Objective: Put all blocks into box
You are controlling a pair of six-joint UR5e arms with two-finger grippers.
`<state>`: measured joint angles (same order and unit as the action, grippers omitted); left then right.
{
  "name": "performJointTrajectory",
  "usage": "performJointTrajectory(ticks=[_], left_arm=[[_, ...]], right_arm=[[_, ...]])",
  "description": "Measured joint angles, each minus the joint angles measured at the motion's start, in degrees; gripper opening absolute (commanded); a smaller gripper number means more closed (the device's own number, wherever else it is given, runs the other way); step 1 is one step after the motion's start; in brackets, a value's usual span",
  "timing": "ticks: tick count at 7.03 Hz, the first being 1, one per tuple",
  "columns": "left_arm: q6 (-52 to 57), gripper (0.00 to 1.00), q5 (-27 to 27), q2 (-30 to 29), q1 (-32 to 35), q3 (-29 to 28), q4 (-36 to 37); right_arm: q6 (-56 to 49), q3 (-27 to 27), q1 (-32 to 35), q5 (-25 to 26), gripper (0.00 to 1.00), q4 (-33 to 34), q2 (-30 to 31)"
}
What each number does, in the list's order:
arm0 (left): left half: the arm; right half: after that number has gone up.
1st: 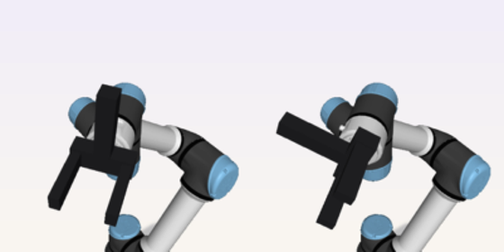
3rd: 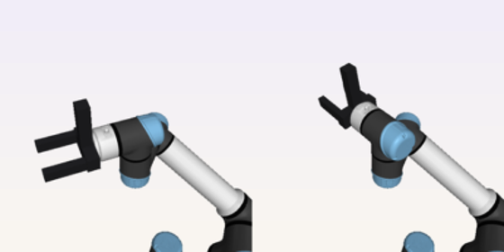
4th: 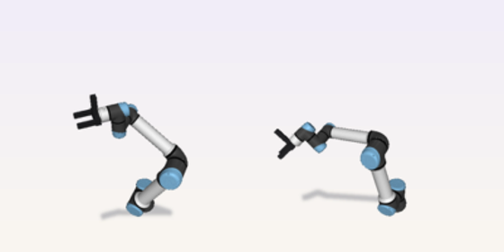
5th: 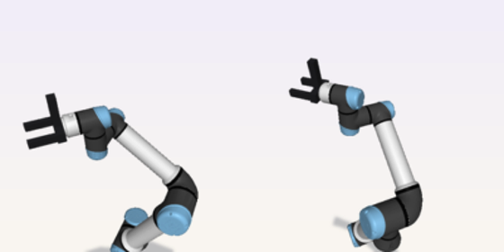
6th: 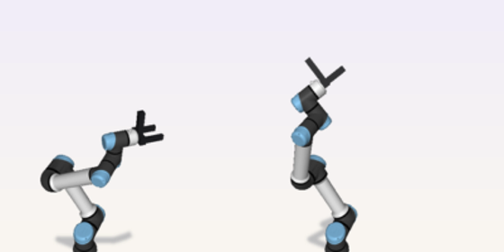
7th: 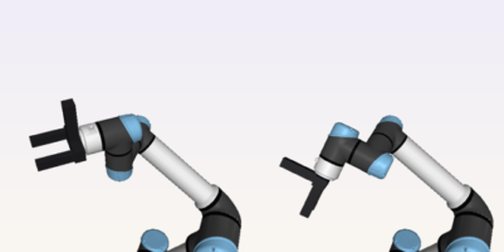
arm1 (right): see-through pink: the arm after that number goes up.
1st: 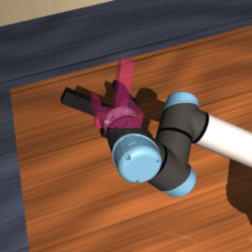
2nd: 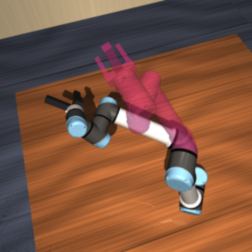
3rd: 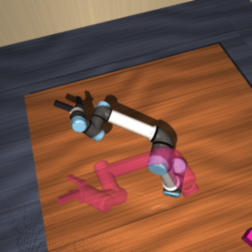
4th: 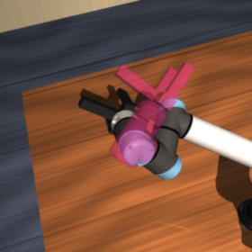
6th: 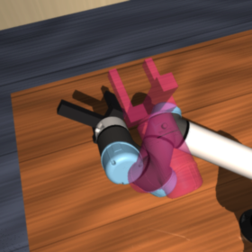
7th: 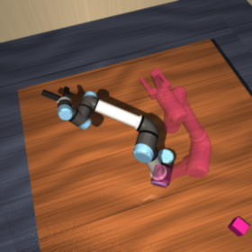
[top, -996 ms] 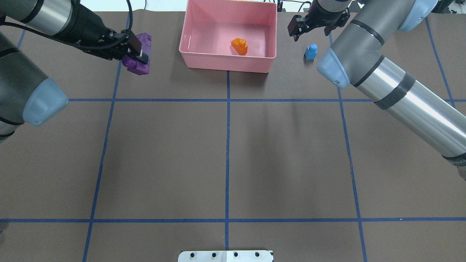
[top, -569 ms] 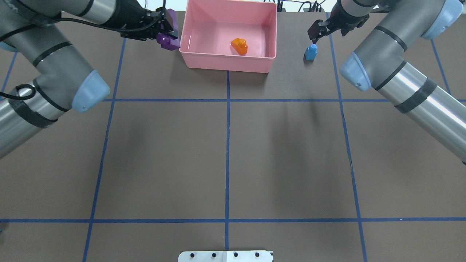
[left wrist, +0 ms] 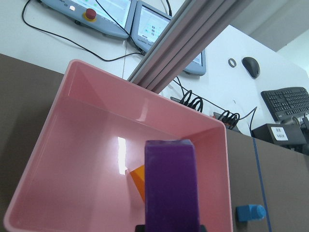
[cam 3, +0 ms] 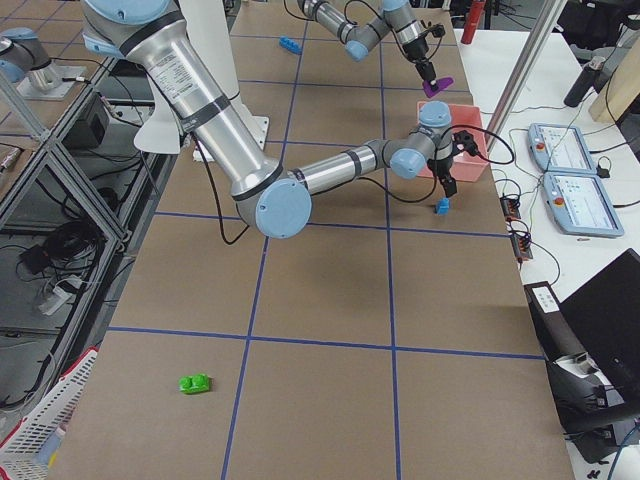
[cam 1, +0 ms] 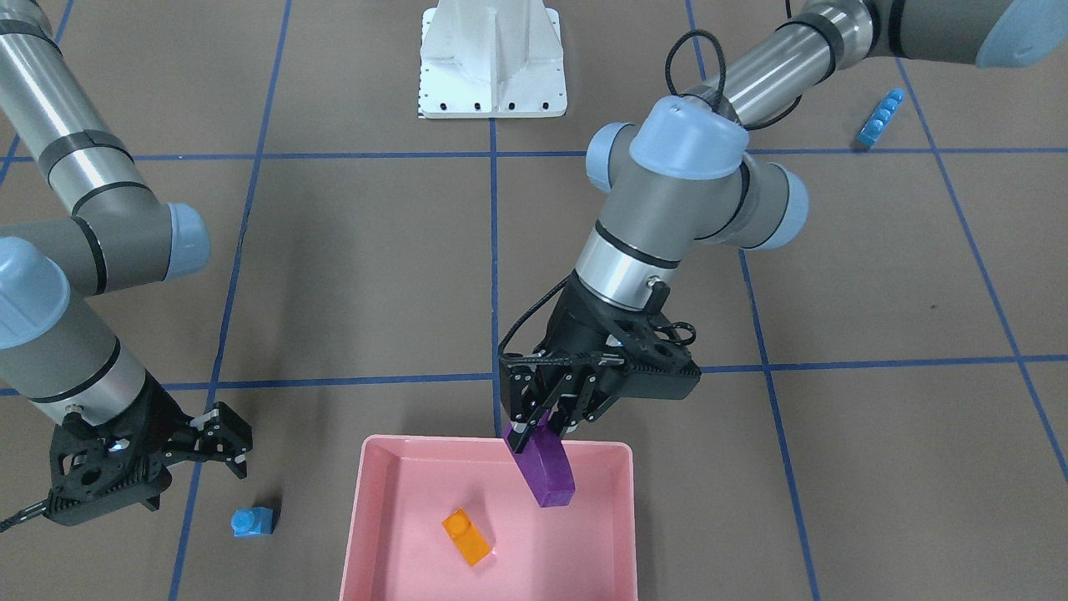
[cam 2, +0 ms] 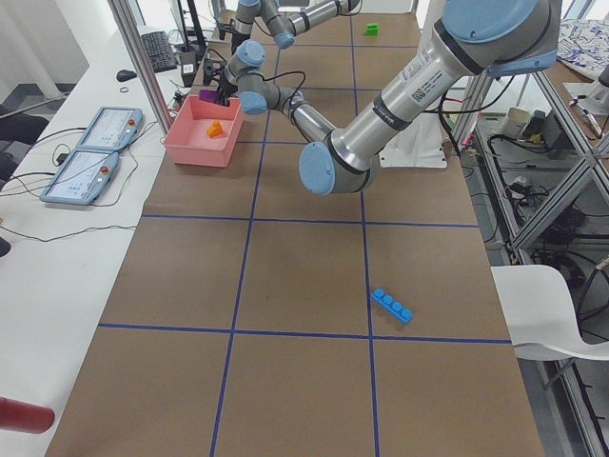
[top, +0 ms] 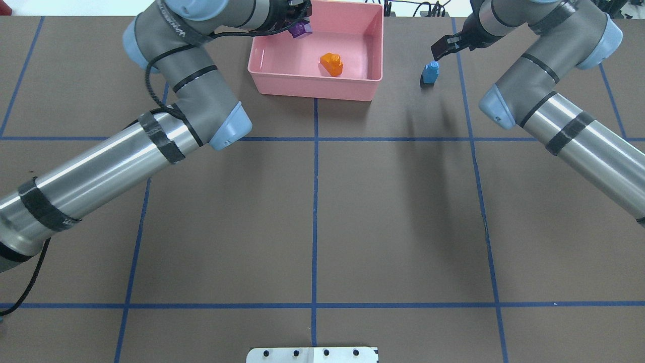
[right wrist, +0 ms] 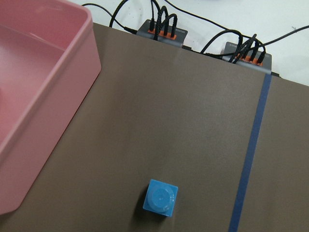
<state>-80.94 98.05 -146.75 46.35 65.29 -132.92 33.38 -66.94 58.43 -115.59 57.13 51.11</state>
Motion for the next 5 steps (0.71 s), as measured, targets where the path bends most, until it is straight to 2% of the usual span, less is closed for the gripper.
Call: performJointTrajectory(ticks=[1, 2, 3, 4, 5], left_arm=[[-0.2, 0.0, -3.2, -3.3, -0.8, -5.8, -0.8], [-0.2, 0.27, -5.8, -5.0, -1.2, -9.8, -1.0], [-0.3, 0.94, -8.3, -6.0, -1.4, -13.1, -1.0], [-0.2, 1.0, -10.2, -6.7, -1.4, -16.0, -1.0], [-0.1, 1.0, -11.1, -7.1, -1.4, -17.8, -1.0]], right_arm=[[0.0, 3.4, -0.1, 0.3, 1.0, -1.5, -1.6], [0.0, 5.8, -0.2, 0.6, 1.0, -2.2, -2.8], [0.0, 8.0, -0.4, 1.1, 1.0, -3.8, -3.4], [0.1, 10.5, -0.8, 1.7, 1.0, -6.4, -3.9], [0.3, 12.4, -1.4, 2.2, 1.0, -7.9, -4.8]])
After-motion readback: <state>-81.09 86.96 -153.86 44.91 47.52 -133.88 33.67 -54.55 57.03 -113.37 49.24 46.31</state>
